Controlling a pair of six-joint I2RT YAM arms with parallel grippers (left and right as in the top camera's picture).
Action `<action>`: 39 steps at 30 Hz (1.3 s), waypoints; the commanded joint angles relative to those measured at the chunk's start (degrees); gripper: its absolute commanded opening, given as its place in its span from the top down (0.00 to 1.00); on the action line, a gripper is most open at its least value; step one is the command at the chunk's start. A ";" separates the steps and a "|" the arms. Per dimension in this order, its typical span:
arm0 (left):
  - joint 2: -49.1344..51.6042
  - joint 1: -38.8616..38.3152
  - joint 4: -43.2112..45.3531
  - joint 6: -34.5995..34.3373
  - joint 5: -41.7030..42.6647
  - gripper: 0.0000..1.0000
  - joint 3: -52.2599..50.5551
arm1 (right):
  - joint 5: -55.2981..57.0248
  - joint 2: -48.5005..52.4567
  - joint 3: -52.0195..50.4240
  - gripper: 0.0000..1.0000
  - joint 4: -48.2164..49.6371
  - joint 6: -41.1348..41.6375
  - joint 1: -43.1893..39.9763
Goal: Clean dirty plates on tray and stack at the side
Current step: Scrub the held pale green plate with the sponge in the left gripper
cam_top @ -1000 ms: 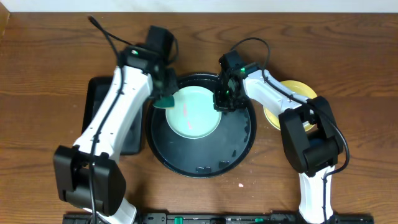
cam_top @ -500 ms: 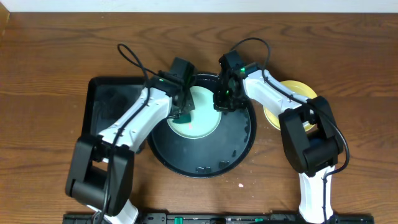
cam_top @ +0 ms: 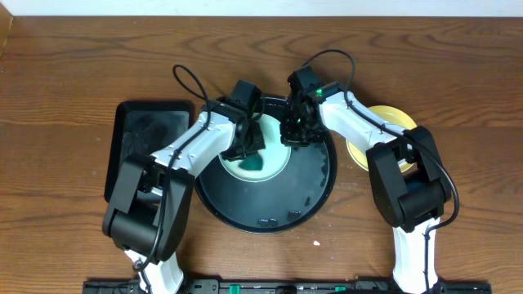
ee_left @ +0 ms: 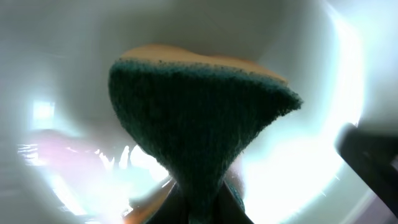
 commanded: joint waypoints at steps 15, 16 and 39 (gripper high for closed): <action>2.10 4.39 2.19 -2.14 -10.01 0.93 -0.33 | 1.07 2.97 -2.36 0.99 0.09 0.98 1.77; 2.10 5.16 0.31 -2.12 -9.97 0.93 -0.33 | 1.07 2.97 -2.36 0.99 0.09 0.98 1.77; 2.10 1.29 -2.27 14.27 2.32 0.93 -0.22 | 1.05 2.97 -2.36 0.99 0.17 0.98 1.77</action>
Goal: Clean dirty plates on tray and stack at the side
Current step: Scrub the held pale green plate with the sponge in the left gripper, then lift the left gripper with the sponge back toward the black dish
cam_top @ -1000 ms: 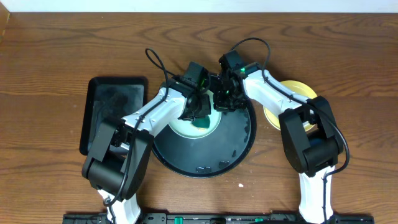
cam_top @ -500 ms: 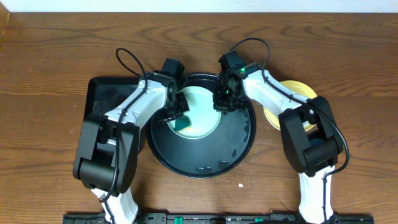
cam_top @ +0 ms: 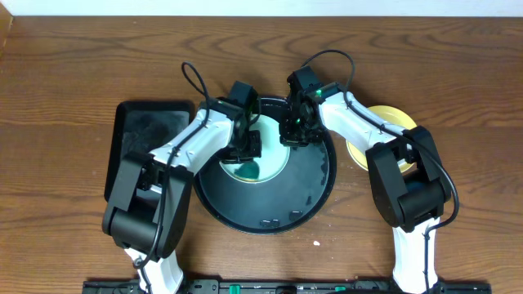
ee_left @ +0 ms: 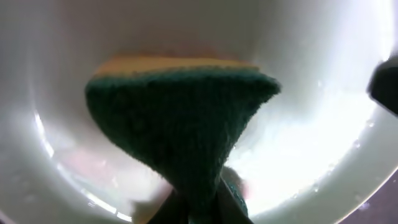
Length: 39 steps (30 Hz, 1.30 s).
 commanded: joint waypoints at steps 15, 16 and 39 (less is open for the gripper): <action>1.60 2.10 1.33 -0.09 -19.76 0.93 -0.63 | 1.70 2.97 -2.21 0.99 -0.42 1.01 1.68; 1.60 1.79 -0.17 0.02 -18.53 0.93 -0.63 | 1.70 2.97 -2.21 0.99 -0.39 1.01 1.68; 1.42 -0.22 6.16 7.76 -22.49 0.93 0.15 | 1.68 2.97 -2.21 0.99 -0.42 0.79 1.68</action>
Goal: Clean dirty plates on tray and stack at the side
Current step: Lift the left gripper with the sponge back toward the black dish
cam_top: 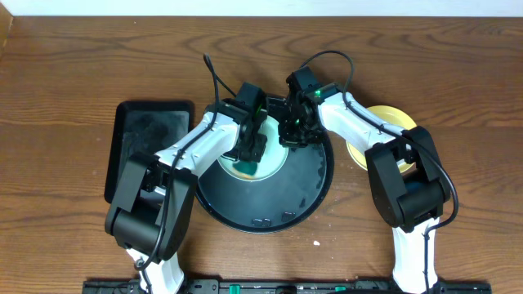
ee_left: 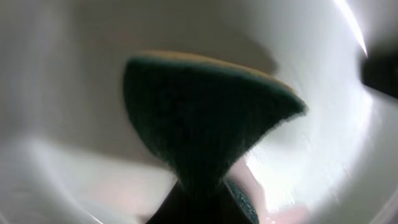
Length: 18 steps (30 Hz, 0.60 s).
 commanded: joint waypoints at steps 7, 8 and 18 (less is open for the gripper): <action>-1.20 5.99 -6.75 -15.41 -14.40 0.93 6.78 | 2.12 2.97 -2.14 0.99 -0.46 0.70 1.40; -1.84 6.58 -8.72 -15.87 -14.36 0.93 7.93 | 2.10 2.97 -2.14 0.99 -0.48 0.52 1.36; -15.19 15.69 -25.90 -14.10 -7.96 0.93 17.03 | 7.08 -1.62 -1.03 0.99 -1.18 -4.85 2.27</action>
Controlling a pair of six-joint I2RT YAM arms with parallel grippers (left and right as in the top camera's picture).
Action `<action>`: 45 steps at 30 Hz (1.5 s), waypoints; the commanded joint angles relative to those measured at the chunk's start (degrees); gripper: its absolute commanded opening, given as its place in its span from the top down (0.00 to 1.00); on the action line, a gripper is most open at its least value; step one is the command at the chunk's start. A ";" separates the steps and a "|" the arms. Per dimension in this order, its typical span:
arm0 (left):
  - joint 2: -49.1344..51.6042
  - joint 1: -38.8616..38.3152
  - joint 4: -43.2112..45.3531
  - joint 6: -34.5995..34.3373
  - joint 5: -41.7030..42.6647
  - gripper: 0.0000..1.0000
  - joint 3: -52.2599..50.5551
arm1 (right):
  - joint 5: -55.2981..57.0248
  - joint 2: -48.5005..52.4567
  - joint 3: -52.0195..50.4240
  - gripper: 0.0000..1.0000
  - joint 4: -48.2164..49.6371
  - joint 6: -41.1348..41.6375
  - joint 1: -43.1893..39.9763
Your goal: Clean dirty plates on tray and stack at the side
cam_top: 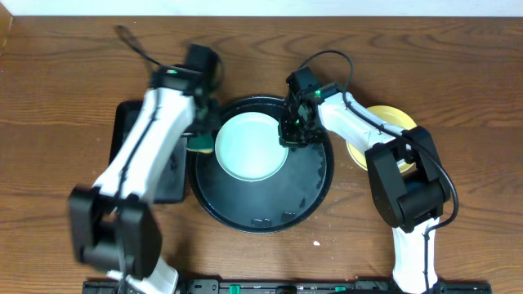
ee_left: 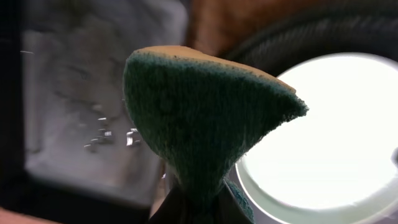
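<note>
A white plate (cam_top: 252, 145) lies in the round black tray (cam_top: 315, 184). My left gripper (cam_top: 198, 144) is shut on a green-and-yellow sponge (cam_top: 197, 148), held off the plate's left rim, between the two trays. In the left wrist view the sponge (ee_left: 205, 124) fills the centre, pinched by that gripper (ee_left: 199, 208), with the plate (ee_left: 323, 137) to its right. My right gripper (cam_top: 292, 132) sits on the plate's right rim and looks shut on it, though its jaws are hidden by the wrist.
A rectangular black tray (cam_top: 145, 131) lies at the left, wet and smeared in the left wrist view (ee_left: 87, 106). A yellow plate (cam_top: 388, 124) rests on the table to the right, partly under my right arm. Small crumbs lie near the round tray's front.
My left gripper has moved with the sponge off the white plate to the left, beyond its rim. The plate's face is now uncovered. The right gripper has not moved.
At each earlier moment my left gripper pressed the sponge on the white plate, at slightly different spots, while the right gripper stayed on the plate's right rim. Now the sponge is off the plate, by the rectangular tray.
</note>
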 commanded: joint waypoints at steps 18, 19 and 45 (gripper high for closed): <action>-10.03 17.22 -3.93 2.25 2.29 0.93 0.90 | 54.71 -21.62 -1.07 0.99 -8.33 -8.37 17.73; -10.03 17.33 -3.96 2.25 2.29 0.93 0.74 | 60.24 -21.77 -1.07 0.99 -9.01 -8.35 19.80; -10.03 17.35 -3.98 2.23 2.29 0.93 0.59 | 102.53 -21.79 -1.07 0.99 -10.40 -7.67 37.86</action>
